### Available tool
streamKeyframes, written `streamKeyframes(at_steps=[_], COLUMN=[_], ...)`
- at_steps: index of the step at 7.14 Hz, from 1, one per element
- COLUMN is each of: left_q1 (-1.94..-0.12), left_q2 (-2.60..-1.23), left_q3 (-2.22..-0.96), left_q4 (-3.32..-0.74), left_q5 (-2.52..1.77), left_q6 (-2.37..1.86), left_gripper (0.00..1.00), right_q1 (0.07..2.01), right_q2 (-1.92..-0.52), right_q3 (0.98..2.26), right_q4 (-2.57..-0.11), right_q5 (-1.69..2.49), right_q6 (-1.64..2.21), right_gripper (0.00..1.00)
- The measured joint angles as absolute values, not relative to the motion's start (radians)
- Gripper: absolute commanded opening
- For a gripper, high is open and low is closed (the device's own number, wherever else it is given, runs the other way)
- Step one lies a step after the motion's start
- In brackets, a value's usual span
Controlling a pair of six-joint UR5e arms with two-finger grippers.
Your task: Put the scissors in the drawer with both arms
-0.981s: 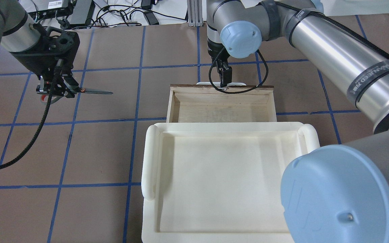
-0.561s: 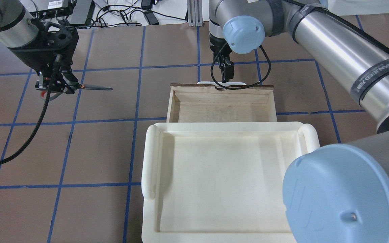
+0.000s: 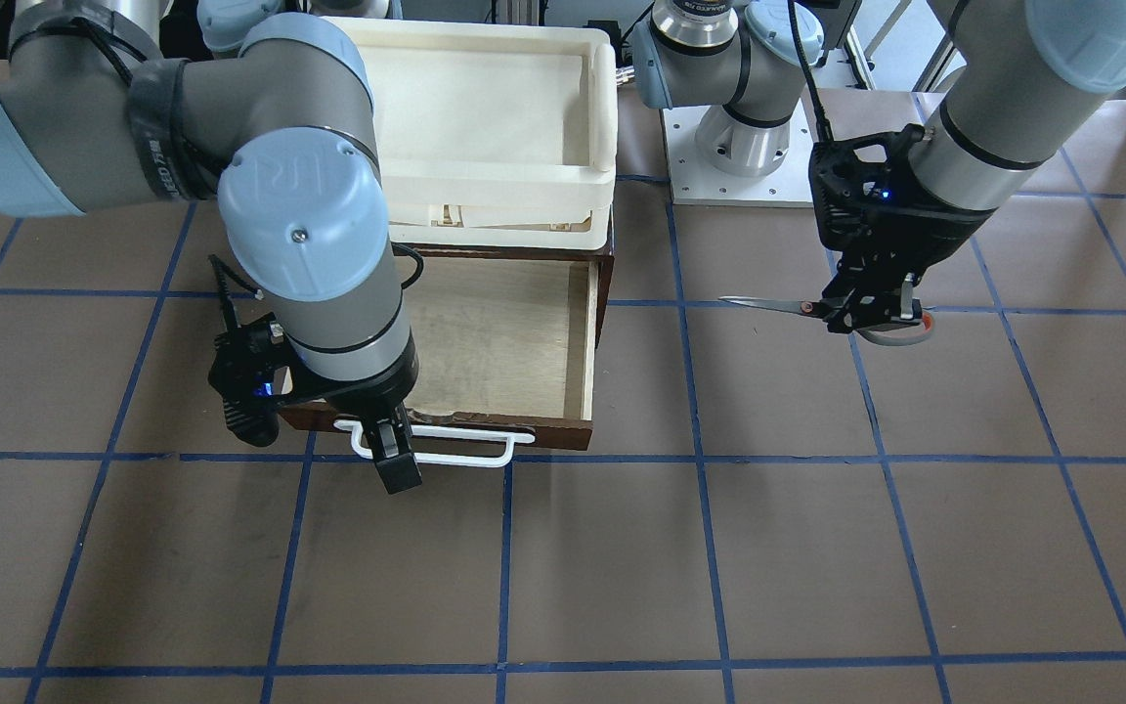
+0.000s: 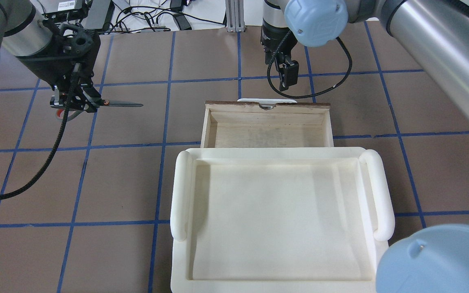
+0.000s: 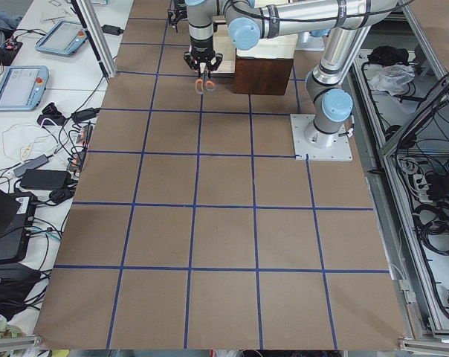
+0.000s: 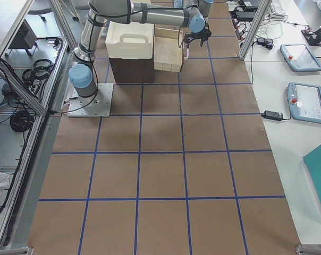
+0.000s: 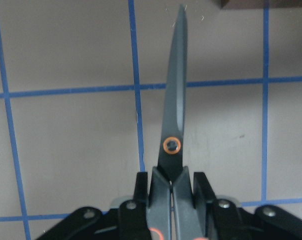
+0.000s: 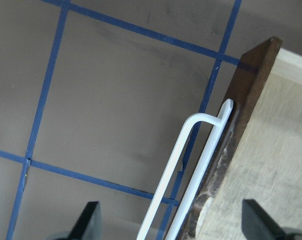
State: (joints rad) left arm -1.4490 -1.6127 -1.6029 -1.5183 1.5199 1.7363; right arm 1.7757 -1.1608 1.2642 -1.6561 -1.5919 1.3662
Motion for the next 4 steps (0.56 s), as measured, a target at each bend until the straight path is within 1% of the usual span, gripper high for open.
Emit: streamKeyframes(at_steps=[4], left_q1=[-1.699], left_q2=[-1.672], left_q3=[-1.589], left_q4=[-1.471], left_q5=[1.513], left_q6=[1.412], left_gripper=[0.00], right_q1=[1.627], right_q2=[-1.295], right_q3=[1.286], right_q4=[-1.643], right_q5=[-1.662], right_q6=[0.628], right_gripper=[1.00])
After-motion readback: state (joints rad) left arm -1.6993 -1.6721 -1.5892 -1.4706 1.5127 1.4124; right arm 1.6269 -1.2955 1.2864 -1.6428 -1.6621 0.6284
